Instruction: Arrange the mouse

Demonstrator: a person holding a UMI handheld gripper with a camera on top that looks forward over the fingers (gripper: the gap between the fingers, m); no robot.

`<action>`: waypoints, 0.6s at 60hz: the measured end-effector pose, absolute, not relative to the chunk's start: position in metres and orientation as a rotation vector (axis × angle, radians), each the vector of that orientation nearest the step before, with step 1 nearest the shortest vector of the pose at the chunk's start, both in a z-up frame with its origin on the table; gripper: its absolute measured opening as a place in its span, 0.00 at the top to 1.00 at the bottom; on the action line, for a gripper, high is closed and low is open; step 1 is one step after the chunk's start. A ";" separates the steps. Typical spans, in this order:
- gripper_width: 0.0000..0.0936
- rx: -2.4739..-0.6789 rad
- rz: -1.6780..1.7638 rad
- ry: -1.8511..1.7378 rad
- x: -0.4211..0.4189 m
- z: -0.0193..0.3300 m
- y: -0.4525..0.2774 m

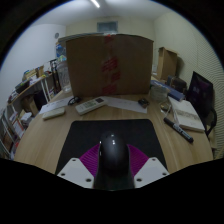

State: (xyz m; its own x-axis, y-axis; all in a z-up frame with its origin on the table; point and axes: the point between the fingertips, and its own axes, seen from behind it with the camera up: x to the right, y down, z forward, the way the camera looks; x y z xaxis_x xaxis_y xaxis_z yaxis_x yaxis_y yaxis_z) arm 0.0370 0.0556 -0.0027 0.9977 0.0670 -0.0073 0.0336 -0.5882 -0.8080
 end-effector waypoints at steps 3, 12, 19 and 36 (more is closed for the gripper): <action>0.57 -2.203 0.041 -0.080 0.038 -0.005 0.055; 0.44 -2.206 0.031 -0.089 0.036 -0.006 0.055; 0.14 -2.209 0.091 -0.113 0.028 -0.003 0.048; 0.09 -2.101 0.143 -0.184 0.043 0.038 -0.011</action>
